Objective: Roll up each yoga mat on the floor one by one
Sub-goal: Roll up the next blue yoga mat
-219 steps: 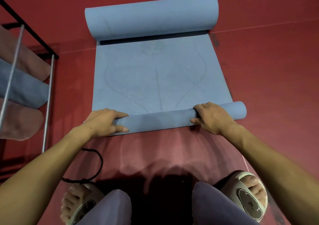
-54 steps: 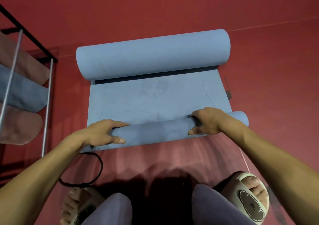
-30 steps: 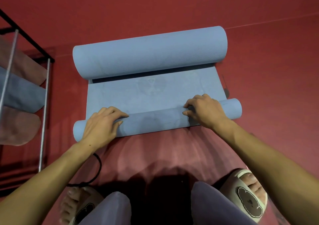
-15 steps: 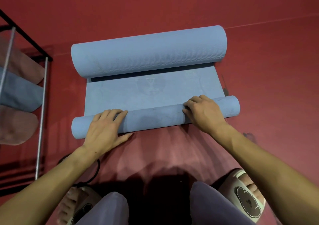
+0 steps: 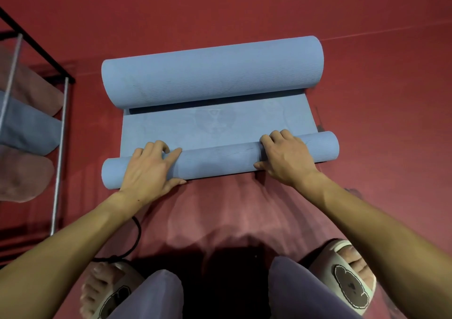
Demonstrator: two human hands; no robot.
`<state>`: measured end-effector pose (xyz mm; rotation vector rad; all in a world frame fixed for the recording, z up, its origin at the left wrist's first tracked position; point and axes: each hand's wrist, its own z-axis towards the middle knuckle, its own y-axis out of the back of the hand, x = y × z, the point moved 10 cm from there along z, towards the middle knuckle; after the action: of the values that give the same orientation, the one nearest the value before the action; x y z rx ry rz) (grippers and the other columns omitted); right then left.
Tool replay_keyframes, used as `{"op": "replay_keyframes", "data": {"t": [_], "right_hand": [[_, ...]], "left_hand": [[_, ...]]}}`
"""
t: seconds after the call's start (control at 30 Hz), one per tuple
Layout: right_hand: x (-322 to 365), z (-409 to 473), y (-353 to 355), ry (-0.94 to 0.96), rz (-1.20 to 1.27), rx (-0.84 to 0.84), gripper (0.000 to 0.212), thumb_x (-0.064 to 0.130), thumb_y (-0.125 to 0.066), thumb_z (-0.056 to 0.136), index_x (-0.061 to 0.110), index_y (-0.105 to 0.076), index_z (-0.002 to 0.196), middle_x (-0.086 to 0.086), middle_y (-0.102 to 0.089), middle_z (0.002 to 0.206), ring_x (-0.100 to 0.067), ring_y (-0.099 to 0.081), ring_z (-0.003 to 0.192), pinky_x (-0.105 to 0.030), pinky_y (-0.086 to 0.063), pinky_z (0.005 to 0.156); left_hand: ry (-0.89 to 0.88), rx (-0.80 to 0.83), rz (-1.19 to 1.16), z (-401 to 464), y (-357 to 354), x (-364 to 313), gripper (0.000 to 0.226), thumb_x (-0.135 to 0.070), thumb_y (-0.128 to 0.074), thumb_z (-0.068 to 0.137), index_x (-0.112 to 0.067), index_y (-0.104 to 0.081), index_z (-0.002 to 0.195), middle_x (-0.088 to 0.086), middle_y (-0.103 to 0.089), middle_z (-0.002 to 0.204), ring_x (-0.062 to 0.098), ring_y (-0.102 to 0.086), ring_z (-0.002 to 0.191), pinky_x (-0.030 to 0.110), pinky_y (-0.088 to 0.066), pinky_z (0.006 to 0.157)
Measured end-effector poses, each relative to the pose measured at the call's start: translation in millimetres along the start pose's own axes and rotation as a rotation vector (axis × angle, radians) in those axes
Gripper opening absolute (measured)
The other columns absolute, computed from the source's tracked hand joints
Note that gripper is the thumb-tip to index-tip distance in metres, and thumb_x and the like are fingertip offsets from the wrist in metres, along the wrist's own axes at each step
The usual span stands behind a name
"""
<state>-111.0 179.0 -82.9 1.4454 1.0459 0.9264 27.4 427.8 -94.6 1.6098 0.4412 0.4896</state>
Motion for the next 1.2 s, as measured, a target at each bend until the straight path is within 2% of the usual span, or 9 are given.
{"op": "replay_keyframes", "data": {"t": [0.13,0.23,0.43,0.57,0.77,0.87,1.0,1.1,1.2], "right_hand": [[1.5,2.2,-2.5,-0.003,-0.004,0.043,0.051,0.059,-0.061,0.094,0.016,-0.061,0.121,-0.006,-0.064,0.119,-0.03,-0.055,0.11,-0.044,-0.049,0.087],[-1.2,4.7,-3.4,-0.028,0.042,0.063,0.057,0.059,-0.059,0.096,0.016,-0.061,0.133,-0.014,-0.052,0.139,-0.034,-0.053,0.12,-0.048,-0.047,0.1],[-5.3,5.3,0.7,-0.025,0.035,0.009,0.06,0.06,-0.063,0.093,0.017,-0.06,0.136,-0.009,-0.057,0.121,-0.033,-0.055,0.104,-0.047,-0.047,0.097],[-4.3,4.2,2.5,-0.036,0.059,-0.06,0.049,0.056,-0.066,0.092,0.015,-0.064,0.12,-0.006,-0.062,0.111,-0.034,-0.059,0.099,-0.046,-0.047,0.095],[-7.7,0.1,-5.3,-0.017,0.053,-0.027,0.068,0.064,-0.064,0.089,0.021,-0.058,0.141,-0.004,-0.063,0.132,-0.036,-0.055,0.124,-0.053,-0.041,0.11],[-11.2,4.8,-8.4,-0.033,0.038,0.007,0.073,0.067,-0.057,0.091,0.023,-0.052,0.149,-0.003,-0.061,0.141,-0.041,-0.047,0.137,-0.06,-0.033,0.117],[-11.9,6.2,-12.7,-0.025,0.051,0.029,0.086,0.079,-0.027,0.092,0.021,-0.045,0.153,0.0,-0.055,0.149,-0.039,-0.045,0.139,-0.059,-0.033,0.116],[-12.6,7.2,-18.8,0.011,0.0,0.025,0.089,0.085,-0.048,0.085,0.015,-0.046,0.14,-0.002,-0.059,0.139,-0.038,-0.05,0.133,-0.06,-0.036,0.113],[-15.1,12.2,-23.9,0.024,-0.048,0.036,0.078,0.072,-0.068,0.082,0.017,-0.047,0.133,0.0,-0.061,0.131,-0.032,-0.052,0.124,-0.057,-0.036,0.111]], "left_hand": [[0.019,0.044,-0.042,9.7,4.0,4.5,0.084,-0.072,-0.076,0.075,-0.023,-0.06,0.142,0.005,-0.06,0.11,0.03,-0.059,0.096,0.046,-0.049,0.076],[0.044,0.029,-0.113,12.1,10.1,8.4,0.076,-0.07,-0.075,0.078,-0.023,-0.059,0.135,0.003,-0.064,0.106,0.03,-0.062,0.098,0.046,-0.05,0.076],[0.035,-0.014,-0.043,5.6,14.8,3.6,0.065,-0.065,-0.074,0.082,-0.021,-0.064,0.129,0.0,-0.072,0.114,0.029,-0.069,0.101,0.044,-0.054,0.071],[0.038,-0.054,-0.046,4.0,17.7,3.0,0.065,-0.065,-0.073,0.084,-0.021,-0.066,0.132,-0.003,-0.075,0.116,0.029,-0.072,0.097,0.04,-0.056,0.065],[0.046,-0.021,0.063,7.9,11.5,8.1,0.079,-0.077,-0.042,0.085,-0.027,-0.051,0.146,-0.009,-0.066,0.138,0.026,-0.064,0.117,0.048,-0.042,0.088],[0.07,0.016,0.109,9.1,3.8,10.0,0.09,-0.078,-0.058,0.078,-0.025,-0.048,0.15,0.004,-0.061,0.14,0.033,-0.058,0.118,0.052,-0.04,0.09],[0.098,0.025,0.159,10.0,0.5,15.5,0.095,-0.064,-0.081,0.072,-0.026,-0.047,0.151,0.019,-0.051,0.122,0.039,-0.05,0.101,0.054,-0.041,0.085],[0.073,0.031,0.202,12.4,-5.8,14.6,0.086,-0.057,-0.079,0.076,-0.018,-0.048,0.146,0.021,-0.049,0.114,0.038,-0.047,0.093,0.054,-0.04,0.084],[0.074,0.116,0.208,21.8,-11.8,17.8,0.085,-0.062,-0.082,0.07,-0.018,-0.052,0.136,0.018,-0.049,0.109,0.037,-0.048,0.091,0.055,-0.043,0.088]]}}
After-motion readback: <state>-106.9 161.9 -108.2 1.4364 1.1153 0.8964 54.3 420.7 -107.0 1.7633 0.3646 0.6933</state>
